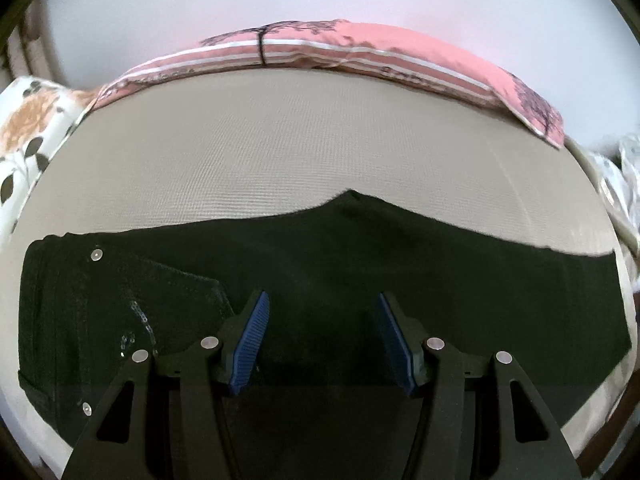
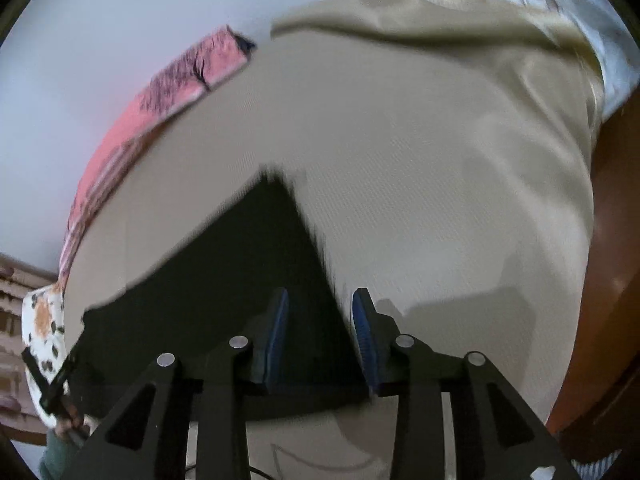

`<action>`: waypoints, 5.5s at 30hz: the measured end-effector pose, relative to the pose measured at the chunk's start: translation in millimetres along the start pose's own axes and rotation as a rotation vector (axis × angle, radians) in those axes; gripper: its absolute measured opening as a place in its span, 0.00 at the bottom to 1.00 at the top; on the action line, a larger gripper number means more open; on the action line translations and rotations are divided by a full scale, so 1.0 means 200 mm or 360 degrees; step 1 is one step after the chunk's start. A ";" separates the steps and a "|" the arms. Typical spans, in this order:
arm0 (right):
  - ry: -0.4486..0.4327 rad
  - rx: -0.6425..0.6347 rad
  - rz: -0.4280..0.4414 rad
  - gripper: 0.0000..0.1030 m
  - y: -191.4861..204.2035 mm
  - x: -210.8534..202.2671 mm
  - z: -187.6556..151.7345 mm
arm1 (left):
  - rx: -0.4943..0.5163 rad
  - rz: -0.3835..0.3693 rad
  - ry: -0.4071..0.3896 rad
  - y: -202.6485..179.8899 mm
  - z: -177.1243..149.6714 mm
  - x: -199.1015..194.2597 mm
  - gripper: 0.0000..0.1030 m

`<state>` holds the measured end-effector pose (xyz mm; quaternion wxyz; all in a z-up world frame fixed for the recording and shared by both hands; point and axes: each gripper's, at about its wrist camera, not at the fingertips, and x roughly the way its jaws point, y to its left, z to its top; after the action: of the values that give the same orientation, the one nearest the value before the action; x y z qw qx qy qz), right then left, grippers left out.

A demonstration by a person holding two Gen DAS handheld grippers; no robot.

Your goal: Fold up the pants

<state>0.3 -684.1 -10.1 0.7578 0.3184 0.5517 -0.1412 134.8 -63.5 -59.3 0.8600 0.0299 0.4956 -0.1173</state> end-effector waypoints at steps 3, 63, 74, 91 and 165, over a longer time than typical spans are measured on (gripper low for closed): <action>0.0062 -0.0009 -0.0039 0.31 0.01 0.06 -0.13 | 0.0032 0.0019 0.0008 0.01 -0.03 0.00 0.55; 0.0673 -0.1449 0.0670 0.07 2.60 1.21 -0.54 | -0.0127 0.0185 -0.0117 0.71 -0.28 -0.08 0.65; 0.0398 -0.1341 0.0595 0.28 2.60 1.07 -0.47 | -0.0032 0.0225 -0.0168 0.60 -0.20 -0.15 0.65; 0.0207 -0.0890 0.0123 0.32 1.60 0.70 -0.45 | 0.0204 -0.0212 -0.0059 0.06 0.20 0.16 0.66; -0.0013 0.0092 0.0386 0.56 -0.04 0.36 -0.33 | -0.0040 0.0196 0.0017 0.07 -0.26 0.07 0.82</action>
<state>-28.7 -638.3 -92.5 0.7620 0.4040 0.5018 -0.0656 100.8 -44.0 -98.9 0.8634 0.0501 0.4988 -0.0577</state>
